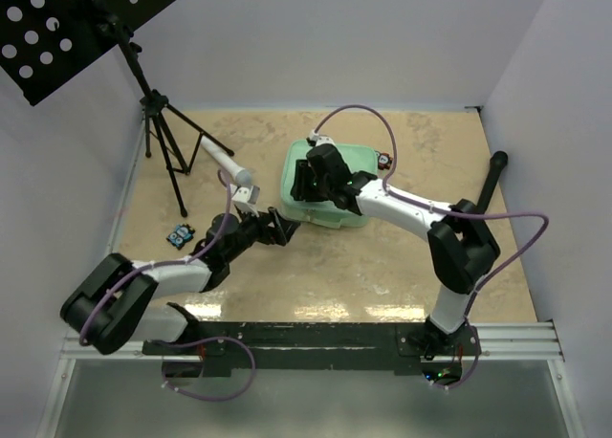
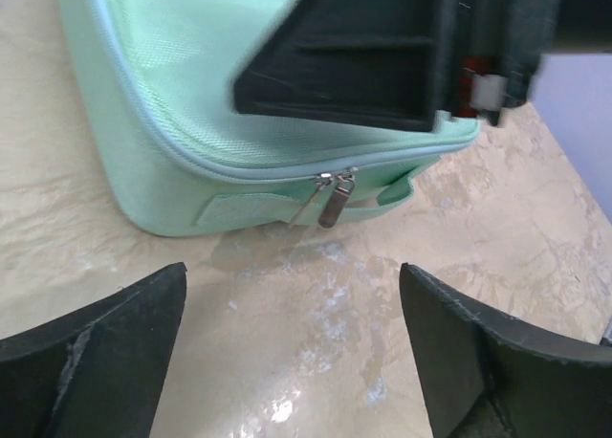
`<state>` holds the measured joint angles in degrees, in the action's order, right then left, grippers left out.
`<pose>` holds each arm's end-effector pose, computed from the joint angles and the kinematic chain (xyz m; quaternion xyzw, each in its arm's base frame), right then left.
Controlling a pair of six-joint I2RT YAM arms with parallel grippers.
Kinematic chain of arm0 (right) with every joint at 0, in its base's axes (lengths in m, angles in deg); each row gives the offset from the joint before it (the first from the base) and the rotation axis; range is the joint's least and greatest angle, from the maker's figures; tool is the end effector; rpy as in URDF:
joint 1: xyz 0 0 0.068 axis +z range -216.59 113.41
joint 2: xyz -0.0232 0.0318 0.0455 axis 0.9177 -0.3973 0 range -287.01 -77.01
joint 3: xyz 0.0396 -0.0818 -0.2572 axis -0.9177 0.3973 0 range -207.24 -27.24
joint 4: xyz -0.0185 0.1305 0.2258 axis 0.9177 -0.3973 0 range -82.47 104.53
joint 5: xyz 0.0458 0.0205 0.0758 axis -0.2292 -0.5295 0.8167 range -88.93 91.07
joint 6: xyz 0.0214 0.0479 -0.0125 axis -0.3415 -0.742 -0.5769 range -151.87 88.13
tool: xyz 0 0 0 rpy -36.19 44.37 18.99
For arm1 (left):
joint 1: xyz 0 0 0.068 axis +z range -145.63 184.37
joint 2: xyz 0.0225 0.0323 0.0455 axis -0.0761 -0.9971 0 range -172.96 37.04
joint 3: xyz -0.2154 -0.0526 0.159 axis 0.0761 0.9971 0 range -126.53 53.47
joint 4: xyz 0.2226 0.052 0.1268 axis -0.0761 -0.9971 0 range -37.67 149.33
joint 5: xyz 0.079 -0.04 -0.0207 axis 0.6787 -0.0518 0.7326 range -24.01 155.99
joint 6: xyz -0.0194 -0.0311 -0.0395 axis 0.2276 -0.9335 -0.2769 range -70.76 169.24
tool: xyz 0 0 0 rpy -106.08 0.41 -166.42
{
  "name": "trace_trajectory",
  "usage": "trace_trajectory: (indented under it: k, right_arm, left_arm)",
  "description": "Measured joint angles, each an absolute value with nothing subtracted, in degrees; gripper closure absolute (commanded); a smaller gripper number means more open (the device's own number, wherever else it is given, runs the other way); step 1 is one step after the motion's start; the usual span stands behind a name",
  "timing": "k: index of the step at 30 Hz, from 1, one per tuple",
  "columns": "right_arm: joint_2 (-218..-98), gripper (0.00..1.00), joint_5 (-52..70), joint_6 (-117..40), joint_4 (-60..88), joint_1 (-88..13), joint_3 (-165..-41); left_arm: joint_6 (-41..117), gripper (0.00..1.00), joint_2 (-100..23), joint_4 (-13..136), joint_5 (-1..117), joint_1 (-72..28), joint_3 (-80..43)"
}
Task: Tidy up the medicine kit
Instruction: Reset both arms
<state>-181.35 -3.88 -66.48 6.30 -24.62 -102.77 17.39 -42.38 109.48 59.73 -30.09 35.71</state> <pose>0.3116 0.2762 0.2379 -0.0382 0.8937 0.2457 0.3736 0.2020 -0.1433 0.1641 0.0521 0.7723 -0.3809 0.5057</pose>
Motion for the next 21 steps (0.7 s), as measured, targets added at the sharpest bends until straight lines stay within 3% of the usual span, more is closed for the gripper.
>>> trace_trajectory:
  k: [9,14,21]
  right_arm:
    - [-160.60,0.55,-7.10,-63.81,4.44,-24.64,-93.35]
    - [-144.95,0.55,-11.97,-61.52,11.19,-24.66,-83.38]
    - [-127.69,0.53,-18.88,-60.75,16.13,-24.66,-68.63]
  left_arm:
    - [15.09,0.00,-22.66,85.68,71.01,-27.56,32.11]
    - [12.91,0.00,-21.63,64.87,81.92,-27.14,21.68]
    - [11.22,0.00,-17.96,50.44,88.12,-27.08,19.28]
